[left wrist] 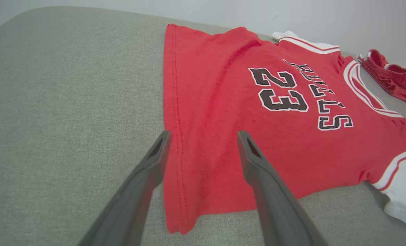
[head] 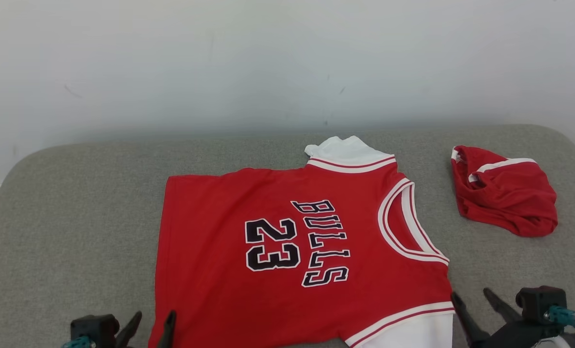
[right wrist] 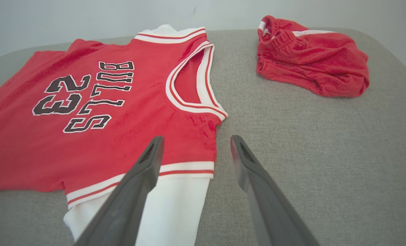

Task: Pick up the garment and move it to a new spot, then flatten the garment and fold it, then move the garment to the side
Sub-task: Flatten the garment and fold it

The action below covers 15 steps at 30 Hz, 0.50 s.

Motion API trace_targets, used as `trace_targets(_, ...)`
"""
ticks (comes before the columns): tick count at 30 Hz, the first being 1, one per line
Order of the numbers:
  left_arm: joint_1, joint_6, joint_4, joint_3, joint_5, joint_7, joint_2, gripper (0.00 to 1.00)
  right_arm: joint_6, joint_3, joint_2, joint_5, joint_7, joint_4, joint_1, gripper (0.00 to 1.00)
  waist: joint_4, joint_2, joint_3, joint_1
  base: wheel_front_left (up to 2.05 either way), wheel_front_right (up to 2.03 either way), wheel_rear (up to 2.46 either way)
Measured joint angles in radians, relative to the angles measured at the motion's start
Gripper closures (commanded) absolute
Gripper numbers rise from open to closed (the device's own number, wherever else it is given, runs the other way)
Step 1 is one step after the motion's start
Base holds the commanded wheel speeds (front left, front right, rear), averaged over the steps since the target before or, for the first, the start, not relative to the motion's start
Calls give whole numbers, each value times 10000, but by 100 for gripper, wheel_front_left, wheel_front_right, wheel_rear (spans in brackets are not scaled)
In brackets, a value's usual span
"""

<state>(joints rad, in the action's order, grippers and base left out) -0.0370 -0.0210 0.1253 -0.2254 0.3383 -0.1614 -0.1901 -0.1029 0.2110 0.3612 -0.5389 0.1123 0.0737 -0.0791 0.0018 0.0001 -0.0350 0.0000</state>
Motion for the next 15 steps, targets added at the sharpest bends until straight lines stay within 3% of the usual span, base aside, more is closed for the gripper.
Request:
trace_targets(5, -178, 188, 219, -134, 303, -642, 46, 0, 157, 215, 42, -255, 742, -63, -344, 0, 4, 0, 126, 0, 0, 0, 0)
trace_targets(15, -290, 205, 600, -190, 493, -1789, -54, 0, 151, 378, 169, -761, 2130, -251, -616, 0, 26, 0, 565, 0, 0, 0, 0)
